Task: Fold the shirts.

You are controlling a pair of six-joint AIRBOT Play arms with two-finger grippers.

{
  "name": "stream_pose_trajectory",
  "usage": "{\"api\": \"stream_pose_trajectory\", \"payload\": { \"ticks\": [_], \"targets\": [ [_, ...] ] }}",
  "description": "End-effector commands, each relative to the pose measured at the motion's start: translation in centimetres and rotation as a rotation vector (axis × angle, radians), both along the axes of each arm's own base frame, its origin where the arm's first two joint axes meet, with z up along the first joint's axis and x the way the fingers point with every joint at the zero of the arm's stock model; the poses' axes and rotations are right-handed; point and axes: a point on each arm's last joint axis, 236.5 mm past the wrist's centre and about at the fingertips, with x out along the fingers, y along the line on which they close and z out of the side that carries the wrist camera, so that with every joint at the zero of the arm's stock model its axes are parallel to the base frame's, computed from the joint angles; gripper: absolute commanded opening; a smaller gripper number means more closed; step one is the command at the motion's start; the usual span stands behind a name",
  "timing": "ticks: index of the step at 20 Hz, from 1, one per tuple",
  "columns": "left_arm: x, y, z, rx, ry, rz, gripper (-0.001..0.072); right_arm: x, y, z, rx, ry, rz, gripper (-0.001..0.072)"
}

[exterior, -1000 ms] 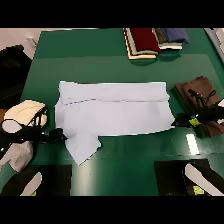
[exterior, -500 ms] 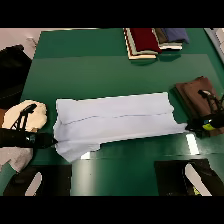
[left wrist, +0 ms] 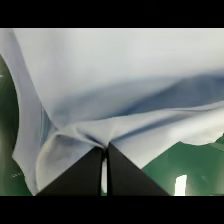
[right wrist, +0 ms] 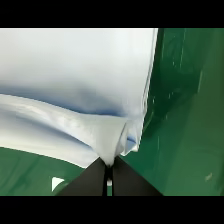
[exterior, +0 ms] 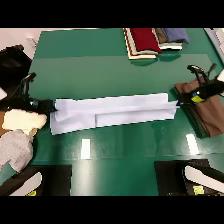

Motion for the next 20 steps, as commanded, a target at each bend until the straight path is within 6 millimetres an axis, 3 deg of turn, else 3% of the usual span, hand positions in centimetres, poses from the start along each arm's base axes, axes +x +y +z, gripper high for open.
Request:
{"api": "stream_pose_trajectory", "payload": {
  "ticks": [1, 3, 6, 7, 8, 9, 10, 12, 15, 16, 18, 20],
  "targets": [
    [6.2, 0.1, -1.6, -0.028, -0.02, 0.015, 0.0025, 3.7, 0.9, -1.4, 0.011, 0.029, 0.005, 0.0013],
    [7.9, -0.2, -2.8, -0.054, -0.009, 0.012, 0.0025, 5.0, 0.7, -2.0, 0.015, 0.037, -0.002, 0.0013],
    [8.7, -0.3, -4.2, -0.066, 0.013, 0.022, 0.004, 6.4, 0.6, -2.4, 0.019, 0.037, -0.003, 0.0016],
    [8.9, -0.2, -4.1, -0.067, 0.01, 0.033, 0.0284, 7.1, 0.8, -2.2, 0.04, 0.02, -0.002, 0.0033],
    [9.3, -0.2, -3.8, -0.076, 0.004, 0.054, 0.0442, 7.9, 1.1, -1.7, 0.071, -0.01, -0.007, 0.0173],
    [9.7, -0.2, -3.3, -0.078, -0.006, 0.061, 0.0438, 8.8, 1.1, -1.1, 0.104, -0.037, -0.025, 0.0331],
    [10.0, -0.3, -2.5, -0.079, -0.017, 0.053, 0.0438, 9.3, 1.2, -0.3, 0.145, -0.061, -0.043, 0.0419],
    [9.9, -0.6, -1.1, -0.087, -0.016, 0.023, 0.0418, 9.1, 0.5, 0.6, 0.2, -0.075, -0.051, 0.0446],
    [9.6, -1.7, 0.4, -0.138, -0.021, 0.011, 0.0056, 6.1, -2.1, -1.3, 0.229, -0.018, -0.115, 0.0459],
    [9.6, -2.3, 0.8, -0.16, -0.025, 0.008, 0.0025, 5.1, -2.7, -2.4, 0.247, 0.005, -0.147, 0.0538],
    [9.7, -3.6, 1.0, -0.169, -0.037, -0.014, 0.0025, 3.0, -3.6, -4.7, 0.299, 0.06, -0.209, 0.0556],
    [9.2, -6.2, 1.0, -0.169, -0.039, -0.07, 0.0025, 2.0, -3.2, -6.6, 0.376, 0.091, -0.253, 0.0556]
  ]
}}
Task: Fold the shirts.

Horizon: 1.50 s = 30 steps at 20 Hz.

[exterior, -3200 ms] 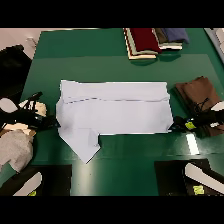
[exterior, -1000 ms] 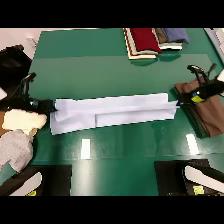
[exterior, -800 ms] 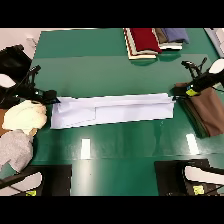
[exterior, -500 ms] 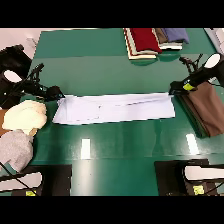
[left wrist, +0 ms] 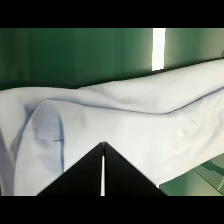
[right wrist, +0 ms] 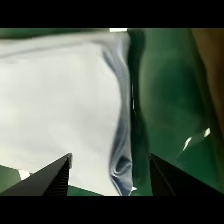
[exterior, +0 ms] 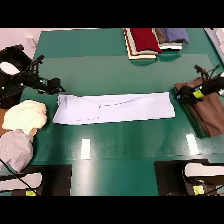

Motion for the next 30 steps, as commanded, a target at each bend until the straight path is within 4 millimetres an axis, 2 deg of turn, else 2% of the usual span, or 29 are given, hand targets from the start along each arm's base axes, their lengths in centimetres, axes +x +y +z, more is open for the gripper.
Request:
{"api": "stream_pose_trajectory", "payload": {
  "ticks": [1, 4, 6, 8, 10, 11, 13, 16, 18, 21, 25, 30],
  "targets": [
    [-0.4, -4.1, 0.6, -0.017, -0.029, -0.077, 0.0025, -2.0, 0.7, -2.9, 0.141, 0.044, -0.074, 0.0556],
    [-0.6, -8.6, 0.9, -0.018, -0.08, -0.142, 0.0025, -2.3, 2.8, -4.9, 0.212, 0.089, -0.061, 0.0554],
    [-1.0, -11.0, 0.6, -0.025, -0.082, -0.163, 0.0025, -1.6, 4.4, -5.5, 0.23, 0.087, -0.041, 0.0544],
    [-1.6, -13.0, -0.2, -0.035, -0.059, -0.174, 0.0024, -0.7, 4.9, -5.7, 0.198, 0.052, -0.026, 0.0325],
    [-2.0, -15.2, -1.4, -0.038, -0.045, -0.189, 0.0024, -0.1, 5.0, -5.0, 0.167, -0.002, 0.005, 0.0035],
    [-2.1, -16.5, -2.0, -0.038, -0.042, -0.2, 0.0024, 0.2, 4.9, -4.2, 0.155, -0.034, 0.021, 0.0015],
    [-2.0, -19.2, -3.1, -0.037, -0.045, -0.241, 0.0023, 1.1, 4.7, -1.4, 0.133, -0.104, 0.039, 0.0013],
    [-1.9, -23.5, -5.0, -0.035, -0.026, -0.322, 0.0024, 3.2, 5.5, 5.5, 0.135, -0.232, 0.069, 0.0013],
    [-2.1, -26.1, -6.3, -0.034, -0.015, -0.366, 0.0023, 4.2, 7.6, 10.7, 0.157, -0.324, 0.099, 0.0013],
    [-3.0, -28.9, -8.2, -0.028, 0.013, -0.431, 0.0023, 5.1, 11.7, 16.8, 0.167, -0.446, 0.184, 0.0013],
    [-3.5, -30.3, -8.9, -0.026, 0.016, -0.457, 0.0024, 4.9, 17.4, 21.6, 0.183, -0.534, 0.308, 0.0013],
    [-3.4, -30.0, -9.3, -0.006, 0.012, -0.464, 0.0023, 3.6, 22.6, 24.7, 0.215, -0.595, 0.407, 0.0013]
  ]
}}
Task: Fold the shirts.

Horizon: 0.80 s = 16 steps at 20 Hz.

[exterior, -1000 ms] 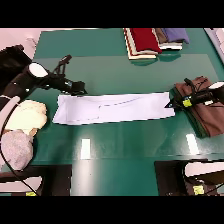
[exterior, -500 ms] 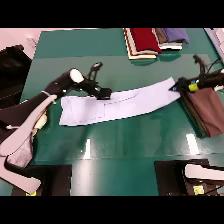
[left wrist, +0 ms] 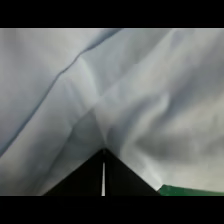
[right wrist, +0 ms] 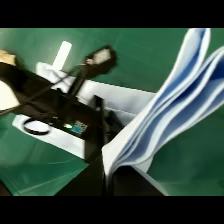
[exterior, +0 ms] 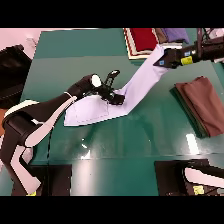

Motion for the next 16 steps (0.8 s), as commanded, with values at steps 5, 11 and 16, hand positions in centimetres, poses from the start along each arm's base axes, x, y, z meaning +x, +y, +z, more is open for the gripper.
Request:
{"api": "stream_pose_trajectory", "payload": {
  "ticks": [5, 11, 16],
  "targets": [
    [1.2, 1.3, 0.9, 0.02, -0.018, -0.007, 0.0024, -1.7, 6.5, 3.9, 0.041, -0.088, 0.103, 0.0013],
    [7.8, 10.5, 12.4, -0.018, -0.212, 0.171, 0.0024, -3.5, 12.6, 1.6, 0.055, -0.04, 0.223, 0.0013],
    [9.5, 25.3, 25.9, 0.06, -0.517, 0.399, 0.0025, -6.0, 24.9, -1.9, 0.156, -0.029, 0.353, 0.0014]
  ]
}}
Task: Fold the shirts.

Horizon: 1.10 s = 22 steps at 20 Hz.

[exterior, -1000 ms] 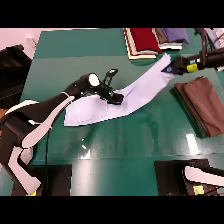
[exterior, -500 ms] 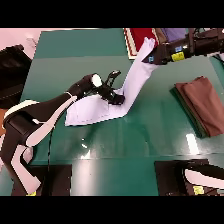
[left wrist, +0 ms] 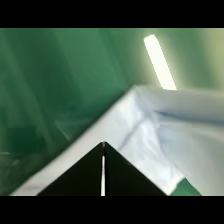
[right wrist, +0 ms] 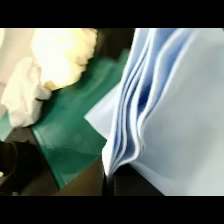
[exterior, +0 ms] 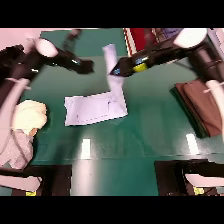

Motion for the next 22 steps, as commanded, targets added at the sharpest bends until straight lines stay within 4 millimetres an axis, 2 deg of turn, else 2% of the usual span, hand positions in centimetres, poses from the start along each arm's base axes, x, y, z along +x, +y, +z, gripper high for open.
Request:
{"api": "stream_pose_trajectory", "payload": {
  "ticks": [1, 3, 4, 5, 6, 8, 9, 10, 12, 14, 17, 18, 19, 20, 21, 22],
  "targets": [
    [-0.4, 10.3, 9.0, 0.086, -0.207, 0.178, 0.0025, -1.7, 8.9, -2.7, 0.074, -0.015, 0.065, 0.0014],
    [-1.8, 14.6, 13.2, 0.12, -0.303, 0.266, 0.0025, -2.6, 14.6, -5.0, 0.095, -0.043, 0.102, 0.0016],
    [-2.6, 16.2, 14.9, 0.123, -0.337, 0.3, 0.0025, -3.0, 17.1, -5.9, 0.103, -0.057, 0.124, 0.0048],
    [-3.3, 17.3, 16.1, 0.123, -0.364, 0.326, 0.0025, -3.7, 19.4, -6.7, 0.11, -0.07, 0.154, 0.0246],
    [-3.7, 18.1, 17.0, 0.124, -0.382, 0.346, 0.0025, -4.2, 20.8, -7.3, 0.11, -0.073, 0.18, 0.0398],
    [-4.4, 18.7, 17.5, 0.13, -0.388, 0.358, 0.0025, -4.2, 21.3, -7.6, 0.103, -0.063, 0.213, 0.0401],
    [-4.6, 18.6, 17.3, 0.133, -0.376, 0.353, 0.0025, -3.8, 20.4, -7.6, 0.09, -0.051, 0.224, 0.0337],
    [-4.8, 18.3, 16.9, 0.136, -0.359, 0.342, 0.0024, -2.9, 18.9, -8.1, 0.058, -0.051, 0.219, 0.0296],
    [-5.0, 17.4, 16.5, 0.137, -0.347, 0.315, 0.0024, -0.5, 14.4, -10.1, -0.052, -0.055, 0.175, 0.0295],
    [-5.2, 15.8, 16.6, 0.143, -0.362, 0.266, 0.0024, 1.8, 8.5, -12.7, -0.157, -0.014, 0.081, 0.0295],
    [-5.7, 13.0, 16.6, 0.134, -0.369, 0.2, 0.0024, 3.1, -1.3, -17.0, -0.257, 0.124, -0.078, 0.029],
    [-5.8, 12.2, 16.7, 0.129, -0.372, 0.181, 0.0025, 3.2, -4.2, -18.5, -0.277, 0.176, -0.13, 0.0322],
    [-5.9, 11.5, 16.8, 0.125, -0.38, 0.168, 0.0024, 3.1, -7.0, -20.2, -0.295, 0.231, -0.179, 0.048],
    [-5.9, 11.2, 16.9, 0.121, -0.385, 0.163, 0.0025, 2.9, -8.9, -21.6, -0.3, 0.284, -0.218, 0.0615],
    [-5.9, 11.0, 17.0, 0.119, -0.39, 0.159, 0.0025, 2.7, -10.3, -22.9, -0.291, 0.341, -0.255, 0.0626],
    [-5.9, 10.9, 17.1, 0.117, -0.391, 0.159, 0.0025, 2.5, -10.7, -23.7, -0.26, 0.394, -0.286, 0.0625]
  ]
}}
